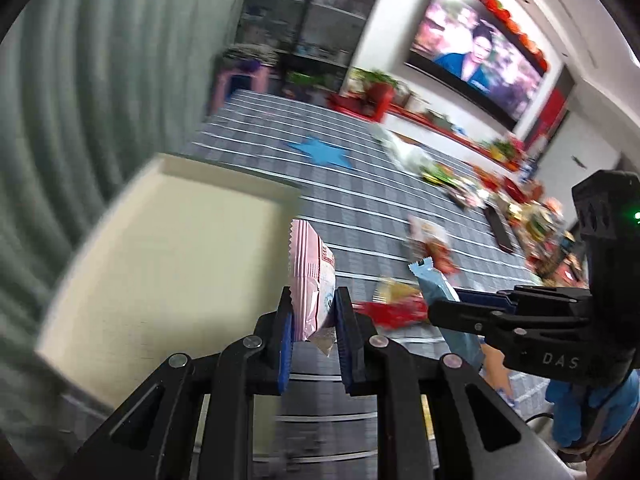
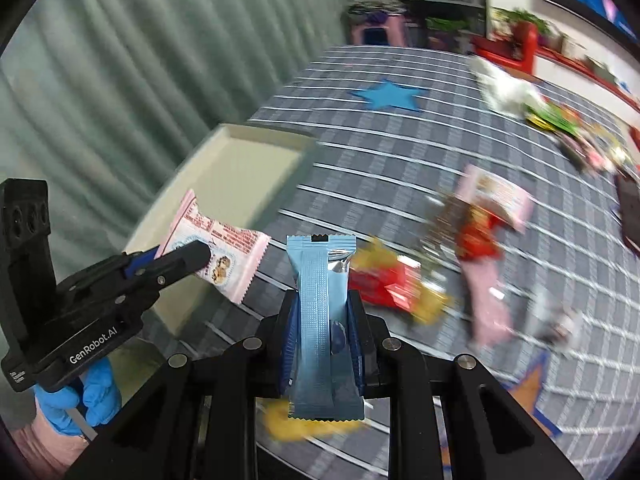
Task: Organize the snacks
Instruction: 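Carry both packets into the cream box and open both tools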
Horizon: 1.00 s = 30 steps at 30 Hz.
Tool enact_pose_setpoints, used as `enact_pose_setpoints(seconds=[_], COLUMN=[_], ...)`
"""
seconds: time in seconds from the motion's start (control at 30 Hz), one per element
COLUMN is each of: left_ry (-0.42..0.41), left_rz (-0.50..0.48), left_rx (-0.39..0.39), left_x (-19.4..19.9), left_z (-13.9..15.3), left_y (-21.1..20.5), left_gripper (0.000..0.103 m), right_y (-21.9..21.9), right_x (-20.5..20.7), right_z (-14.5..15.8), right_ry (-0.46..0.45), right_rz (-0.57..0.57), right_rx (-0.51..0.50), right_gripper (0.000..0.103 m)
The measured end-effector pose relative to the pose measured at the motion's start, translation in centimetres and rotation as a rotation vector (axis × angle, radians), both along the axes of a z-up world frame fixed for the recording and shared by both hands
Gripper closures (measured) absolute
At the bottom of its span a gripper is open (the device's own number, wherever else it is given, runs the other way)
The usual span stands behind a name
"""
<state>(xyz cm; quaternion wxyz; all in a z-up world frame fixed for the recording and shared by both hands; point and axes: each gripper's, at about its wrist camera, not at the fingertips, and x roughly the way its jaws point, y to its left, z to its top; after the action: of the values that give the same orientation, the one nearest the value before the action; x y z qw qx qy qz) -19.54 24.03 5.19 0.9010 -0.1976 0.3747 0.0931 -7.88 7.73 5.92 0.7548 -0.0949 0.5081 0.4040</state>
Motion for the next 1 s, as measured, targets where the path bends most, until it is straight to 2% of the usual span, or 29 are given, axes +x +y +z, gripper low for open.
enact_pose_setpoints(seconds=[0.13,0.27,0.33,0.37,0.4,0.47,0.53,0.57,0.6,0.67,0.73,0.8,1.0], left_ry=[0.064,0.145,0.166,0.181,0.188,0.19,0.2,0.21,0.218,0.236,0.248,0.241,0.224], left_rz=[0.088,0.149,0.187,0.206,0.217,0.243,0.253,0.259,0.26,0.274,0.281,0.281,0.289], left_rx=[0.053,0.098,0.135,0.152,0.156,0.152,0.16,0.171,0.183,0.223,0.263,0.295,0.339], left_x=[-1.2,-1.3,-1.4,-1.3,-1.3,-1.5,-1.4,-1.4,-1.1,-0.8,-0.6,-0.3,0.3], left_z=[-0.8,-2.4,-3.1,-3.4,-3.7,-4.2,-4.5,-4.6,-4.7,-4.8,-4.7,-4.5,-3.6], left_y=[3.7,5.7,6.0,6.2,6.4,6.7,7.1,7.3,7.6,7.4,7.0,6.7,5.9], left_gripper=[0.082,0.082,0.077,0.061,0.039,0.022,0.02,0.018,0.015,0.011,0.0,0.0,0.0], right_y=[6.0,11.3,13.5,14.3,15.2,15.7,15.4,15.2,14.9,14.2,13.6,13.0,10.5], right_x=[-0.9,-1.3,-1.4,-1.5,-1.7,-2.1,-2.2,-2.2,-2.3,-2.7,-3.1,-3.2,-2.3], right_z=[-0.4,-1.9,-3.5,-4.1,-5.1,-6.3,-6.9,-7.1,-7.1,-6.9,-6.5,-5.8,-4.2], right_ry=[0.032,0.06,0.079,0.084,0.078,0.037,0.009,0.004,-0.009,-0.093,-0.18,-0.216,-0.168], right_rz=[0.086,0.147,0.17,0.184,0.202,0.216,0.225,0.227,0.223,0.212,0.209,0.204,0.144], right_rx=[0.026,0.009,-0.028,-0.051,-0.097,-0.177,-0.217,-0.228,-0.242,-0.285,-0.313,-0.302,-0.232], right_gripper=[0.078,0.078,0.078,0.078,0.078,0.077,0.072,0.059,0.037,0.012,0.012,0.012,0.012])
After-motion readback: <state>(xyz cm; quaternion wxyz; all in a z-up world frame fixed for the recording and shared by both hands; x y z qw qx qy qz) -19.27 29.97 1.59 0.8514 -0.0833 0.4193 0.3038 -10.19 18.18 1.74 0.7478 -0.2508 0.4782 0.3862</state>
